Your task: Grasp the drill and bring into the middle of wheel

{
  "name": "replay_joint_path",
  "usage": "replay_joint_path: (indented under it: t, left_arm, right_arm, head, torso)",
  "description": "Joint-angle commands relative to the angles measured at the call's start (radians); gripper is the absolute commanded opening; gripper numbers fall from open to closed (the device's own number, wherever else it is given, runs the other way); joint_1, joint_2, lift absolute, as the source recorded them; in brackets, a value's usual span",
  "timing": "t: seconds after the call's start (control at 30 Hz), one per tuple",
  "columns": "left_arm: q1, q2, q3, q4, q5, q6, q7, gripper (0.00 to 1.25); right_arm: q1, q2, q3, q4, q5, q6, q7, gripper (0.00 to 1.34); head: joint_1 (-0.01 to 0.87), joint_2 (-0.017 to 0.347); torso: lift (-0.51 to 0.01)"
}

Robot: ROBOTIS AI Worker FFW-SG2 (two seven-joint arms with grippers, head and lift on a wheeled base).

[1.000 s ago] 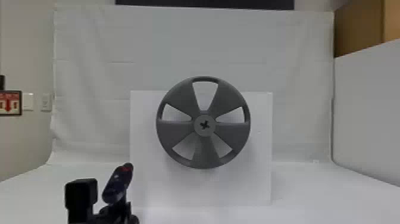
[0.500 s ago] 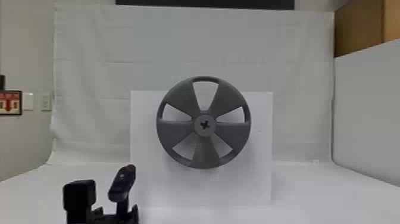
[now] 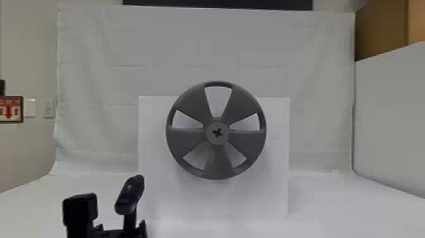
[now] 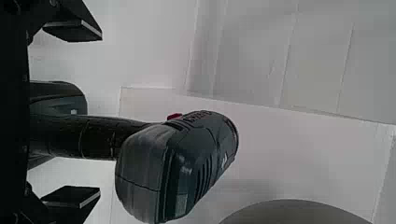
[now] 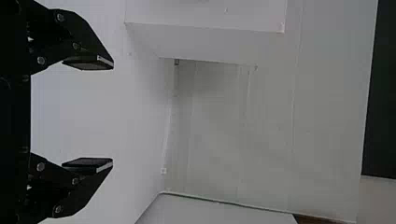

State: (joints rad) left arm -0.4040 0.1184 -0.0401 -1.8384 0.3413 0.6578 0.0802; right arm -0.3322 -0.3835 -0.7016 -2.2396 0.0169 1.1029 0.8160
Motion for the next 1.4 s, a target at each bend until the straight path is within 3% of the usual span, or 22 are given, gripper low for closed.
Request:
replay_joint_path:
  t: [0.0, 0.23, 0.4, 0.7, 0.8, 0.97, 1.1, 1.37]
  left_arm:
    - [-0.001, 0.000, 0.016, 0.008, -0.019, -0.015, -0.053, 1.13]
    - [-0.004, 0.000, 0.069, 0.016, -0.101, -0.026, -0.243, 1.13]
    - [-0.003, 0.000, 0.121, 0.057, -0.102, -0.073, -0.396, 1.13]
    - [-0.012, 0.003, 0.204, 0.110, -0.101, -0.121, -0.605, 1.13]
    - [-0.018, 0.010, 0.230, 0.116, -0.104, -0.119, -0.655, 1.13]
    - [-0.042, 0.032, 0.263, 0.119, -0.183, -0.092, -0.763, 1.13]
    - [-0.053, 0.046, 0.279, 0.119, -0.222, -0.070, -0.801, 1.13]
    - [-0.062, 0.049, 0.336, 0.119, -0.260, -0.067, -0.803, 1.13]
  right_arm:
    - [0.001, 0.000, -0.001, 0.000, 0.000, 0.000, 0.000, 0.82]
    - [0.004, 0.000, -0.006, 0.000, 0.000, 0.000, 0.000, 0.82]
    - [0.009, 0.000, -0.013, 0.000, -0.005, 0.000, 0.000, 0.82]
    - [0.013, -0.001, -0.018, 0.000, -0.008, 0.000, 0.000, 0.82]
    - [0.013, -0.001, -0.018, 0.000, -0.008, 0.000, 0.000, 0.82]
    - [0.015, -0.003, -0.021, 0.000, -0.009, 0.000, 0.000, 0.82]
    - [0.016, -0.003, -0.024, 0.000, -0.012, 0.000, 0.000, 0.82]
    - [0.018, -0.003, -0.025, 0.000, -0.012, 0.000, 0.000, 0.82]
  head:
    - [0.000, 0.000]
    - [0.000, 0.000]
    - [0.000, 0.000]
    - [0.000, 0.000]
    - [0.000, 0.000]
    - [0.000, 0.000]
    - [0.000, 0.000]
    - [0.000, 0.000]
  torso:
    - [-0.406]
    - [-0.406]
    - [-0.406]
    - [-0.406]
    - [-0.406]
    - [-0.406]
    - [-0.406]
    - [-0.406]
